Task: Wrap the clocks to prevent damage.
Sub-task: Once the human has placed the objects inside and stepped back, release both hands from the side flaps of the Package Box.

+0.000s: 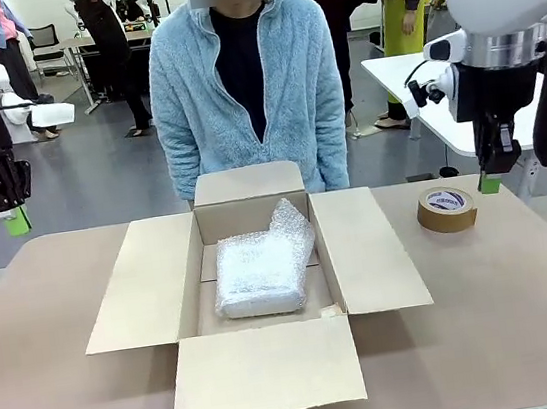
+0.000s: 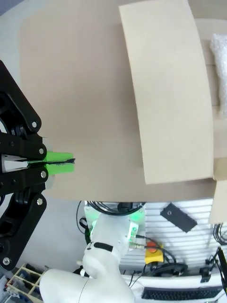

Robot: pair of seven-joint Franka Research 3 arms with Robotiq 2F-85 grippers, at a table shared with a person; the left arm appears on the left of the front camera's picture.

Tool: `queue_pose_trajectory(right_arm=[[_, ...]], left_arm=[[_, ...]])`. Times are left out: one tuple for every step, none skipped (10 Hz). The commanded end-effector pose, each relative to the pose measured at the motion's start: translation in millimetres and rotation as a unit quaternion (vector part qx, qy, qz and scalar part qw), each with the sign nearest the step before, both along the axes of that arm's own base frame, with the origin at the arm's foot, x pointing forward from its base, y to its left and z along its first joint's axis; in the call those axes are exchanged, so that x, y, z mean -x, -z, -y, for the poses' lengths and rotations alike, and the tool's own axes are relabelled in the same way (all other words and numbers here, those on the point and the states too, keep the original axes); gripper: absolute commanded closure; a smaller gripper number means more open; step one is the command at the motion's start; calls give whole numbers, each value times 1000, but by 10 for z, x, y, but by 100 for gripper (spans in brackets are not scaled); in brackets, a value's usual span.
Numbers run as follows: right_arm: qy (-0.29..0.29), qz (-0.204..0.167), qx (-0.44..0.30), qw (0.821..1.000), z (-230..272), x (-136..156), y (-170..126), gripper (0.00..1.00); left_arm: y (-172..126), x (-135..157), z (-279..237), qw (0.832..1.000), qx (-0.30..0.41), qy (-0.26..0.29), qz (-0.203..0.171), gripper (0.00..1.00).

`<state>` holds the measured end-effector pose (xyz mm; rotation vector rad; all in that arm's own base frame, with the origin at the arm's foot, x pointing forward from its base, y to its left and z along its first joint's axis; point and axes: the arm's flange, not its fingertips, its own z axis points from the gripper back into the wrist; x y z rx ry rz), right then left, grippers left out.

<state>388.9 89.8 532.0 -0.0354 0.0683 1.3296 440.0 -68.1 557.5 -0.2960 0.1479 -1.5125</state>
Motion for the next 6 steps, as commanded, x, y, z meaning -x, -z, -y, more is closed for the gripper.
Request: queue_pose_trajectory(right_arm=[[-65,17,-152,986,435,-126,320,99],[-72,18,-226,971,692,-190,434,99],[-80,20,-303,950,929,-246,523,99],[-81,29,-368,926,1118,-299,614,99],[-84,16,-418,904,1272,-345,760,99],[-79,7,-438,895,1344,-375,871,99]], left_arm=[[172,90,-328,996,43,-15,77,100],[250,167,-487,990,90,-23,105,100],[328,214,-621,985,134,-15,111,100],[373,211,-733,977,164,-32,133,100],[469,254,-850,965,199,-53,161,100],[594,283,-993,948,234,-96,192,100]])
